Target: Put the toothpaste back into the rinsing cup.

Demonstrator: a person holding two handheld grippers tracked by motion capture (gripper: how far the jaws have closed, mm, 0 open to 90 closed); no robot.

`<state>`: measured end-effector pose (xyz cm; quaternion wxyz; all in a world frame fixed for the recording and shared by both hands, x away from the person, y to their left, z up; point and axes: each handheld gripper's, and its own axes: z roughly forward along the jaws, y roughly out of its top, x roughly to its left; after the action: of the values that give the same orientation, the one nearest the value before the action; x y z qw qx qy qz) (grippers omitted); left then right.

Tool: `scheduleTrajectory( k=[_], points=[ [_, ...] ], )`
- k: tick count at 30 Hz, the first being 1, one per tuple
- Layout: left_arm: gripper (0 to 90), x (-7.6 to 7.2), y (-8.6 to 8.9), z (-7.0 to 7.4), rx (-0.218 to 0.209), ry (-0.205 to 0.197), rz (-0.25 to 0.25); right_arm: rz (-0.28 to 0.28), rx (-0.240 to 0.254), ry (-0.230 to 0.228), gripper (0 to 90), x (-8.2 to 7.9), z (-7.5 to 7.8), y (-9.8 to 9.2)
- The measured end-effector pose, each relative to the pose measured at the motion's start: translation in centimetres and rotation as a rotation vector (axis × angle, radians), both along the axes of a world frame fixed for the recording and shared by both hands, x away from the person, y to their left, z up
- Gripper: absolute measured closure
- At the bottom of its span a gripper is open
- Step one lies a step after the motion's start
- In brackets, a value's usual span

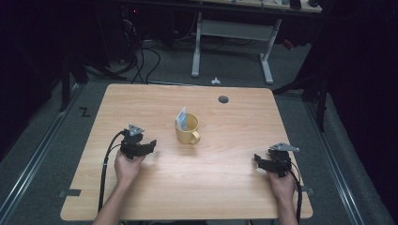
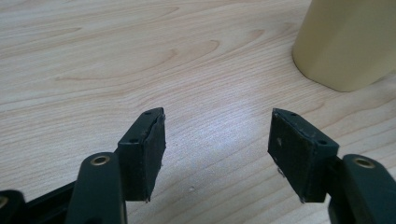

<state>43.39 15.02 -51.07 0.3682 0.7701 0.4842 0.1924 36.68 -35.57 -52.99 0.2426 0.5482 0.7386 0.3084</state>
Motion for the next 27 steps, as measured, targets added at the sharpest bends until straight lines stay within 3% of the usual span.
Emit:
scheduleTrajectory(
  k=[16, 27],
  points=[
    [37.3, 0.4, -0.5, -0.9, 0.013, -0.002, 0.013, 0.0, 0.0, 0.0, 31.2, 0.0, 0.0, 0.0],
    [37.4, 0.4, -0.2, -2.2, 0.021, 0.017, 0.041, 0.0, 0.001, 0.0, 31.2, 0.0, 0.0, 0.0]
  ],
)
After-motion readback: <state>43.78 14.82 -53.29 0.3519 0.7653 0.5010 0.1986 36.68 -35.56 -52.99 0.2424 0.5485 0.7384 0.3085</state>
